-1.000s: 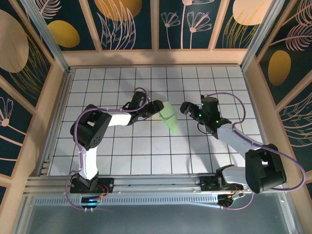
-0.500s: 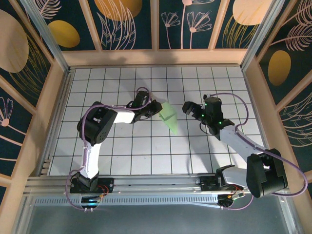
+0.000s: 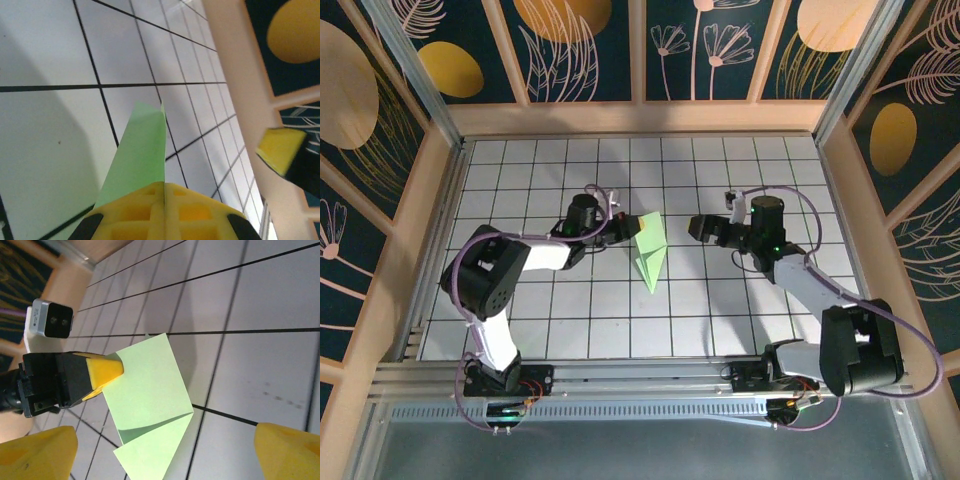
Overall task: Fold a paper plane with a square sheet of paper (fold left side to right side)
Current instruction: Pick up the paper from the center of the table, then place the paper at the center of the table.
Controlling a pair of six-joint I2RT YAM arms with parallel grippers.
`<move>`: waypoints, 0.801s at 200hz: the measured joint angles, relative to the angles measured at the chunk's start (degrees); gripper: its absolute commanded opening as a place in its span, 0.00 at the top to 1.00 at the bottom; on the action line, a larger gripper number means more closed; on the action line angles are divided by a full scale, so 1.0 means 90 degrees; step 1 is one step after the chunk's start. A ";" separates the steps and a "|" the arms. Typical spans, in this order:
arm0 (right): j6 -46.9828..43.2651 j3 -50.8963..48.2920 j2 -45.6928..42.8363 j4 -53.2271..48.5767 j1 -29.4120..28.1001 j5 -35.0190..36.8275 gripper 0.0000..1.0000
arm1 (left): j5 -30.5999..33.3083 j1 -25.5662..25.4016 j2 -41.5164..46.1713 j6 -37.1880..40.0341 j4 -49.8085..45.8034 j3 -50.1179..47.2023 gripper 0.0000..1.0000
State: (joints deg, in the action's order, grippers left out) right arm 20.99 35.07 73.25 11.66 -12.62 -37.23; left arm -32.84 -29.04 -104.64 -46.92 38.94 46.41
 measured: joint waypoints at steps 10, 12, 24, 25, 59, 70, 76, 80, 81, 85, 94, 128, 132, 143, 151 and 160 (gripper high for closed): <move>-0.0015 -0.0066 0.0219 0.0277 0.0000 -0.0318 0.09 | -0.0221 0.0075 0.0141 0.0075 0.0180 -0.0206 1.00; -0.0017 -0.0078 0.0253 0.0316 0.0000 -0.0367 0.09 | -0.0272 0.0087 0.0170 0.0095 0.0219 -0.0248 1.00; -0.0019 -0.0160 0.0537 0.0614 -0.0010 -0.0712 0.09 | -0.0505 0.0136 0.0313 0.0192 0.0393 -0.0435 1.00; -0.0022 -0.0170 0.0568 0.0648 -0.0015 -0.0750 0.09 | -0.0520 0.0138 0.0321 0.0194 0.0403 -0.0444 1.00; -0.0170 -0.0219 0.1326 0.1260 -0.0274 -0.1307 0.09 | -0.1047 0.0143 0.0559 0.0410 0.0724 -0.0627 1.00; -0.0211 -0.0214 0.1549 0.1433 -0.0391 -0.1423 0.09 | -0.1156 0.0143 0.0563 0.0440 0.0831 -0.0646 1.00; -0.0250 -0.0209 0.1681 0.1525 -0.0454 -0.1496 0.09 | -0.1200 0.0143 0.0563 0.0454 0.0862 -0.0658 1.00; -0.0262 -0.0202 0.1758 0.1571 -0.0486 -0.1542 0.09 | -0.1234 0.0143 0.0563 0.0459 0.0882 -0.0668 1.00; -0.0270 -0.0199 0.1785 0.1588 -0.0495 -0.1549 0.09 | -0.1236 0.0143 0.0563 0.0461 0.0882 -0.0670 1.00; -0.0279 -0.0189 0.1880 0.1659 -0.0532 -0.1596 0.09 | -0.1273 0.0143 0.0563 0.0471 0.0889 -0.0682 1.00; -0.0294 -0.0165 0.2057 0.1783 -0.0593 -0.1666 0.09 | -0.1321 0.0143 0.0563 0.0476 0.0923 -0.0709 1.00; -0.0304 0.0053 0.2647 0.2137 -0.0852 -0.1865 0.14 | -0.1455 0.0143 0.0563 0.0478 0.0981 -0.0755 1.00; -0.0304 0.0087 0.2703 0.2186 -0.0882 -0.1899 0.15 | -0.1462 0.0143 0.0563 0.0476 0.0986 -0.0755 1.00; -0.0299 0.0192 0.2856 0.2310 -0.0954 -0.1987 0.18 | -0.1469 0.0143 0.0563 0.0476 0.0998 -0.0755 1.00; -0.0296 0.0257 0.2943 0.2395 -0.0998 -0.2055 0.19 | -0.1472 0.0143 0.0563 0.0476 0.1005 -0.0760 1.00; -0.0287 0.0304 0.3007 0.2465 -0.1030 -0.2106 0.21 | -0.1469 0.0143 0.0563 0.0476 0.1018 -0.0770 1.00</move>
State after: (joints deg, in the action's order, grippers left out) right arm 18.41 37.80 100.31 33.85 -21.89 -56.18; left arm -46.06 -27.75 -99.57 -42.63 48.10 39.48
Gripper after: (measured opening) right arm 0.807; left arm 0.048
